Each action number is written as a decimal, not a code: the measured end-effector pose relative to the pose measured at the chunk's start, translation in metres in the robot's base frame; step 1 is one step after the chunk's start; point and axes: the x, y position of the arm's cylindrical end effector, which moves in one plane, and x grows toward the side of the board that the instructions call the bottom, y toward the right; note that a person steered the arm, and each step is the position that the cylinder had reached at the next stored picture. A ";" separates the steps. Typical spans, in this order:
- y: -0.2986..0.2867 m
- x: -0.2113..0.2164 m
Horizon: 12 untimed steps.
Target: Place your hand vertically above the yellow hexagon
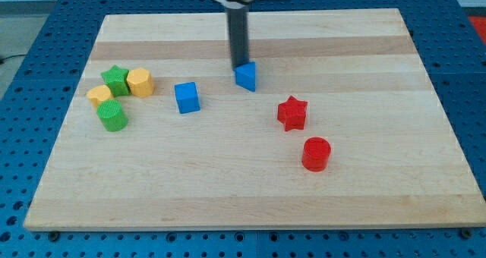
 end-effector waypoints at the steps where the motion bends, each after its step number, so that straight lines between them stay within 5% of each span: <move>1: 0.020 0.006; 5: 0.013 -0.023; 8: -0.128 -0.038; 12: -0.197 -0.029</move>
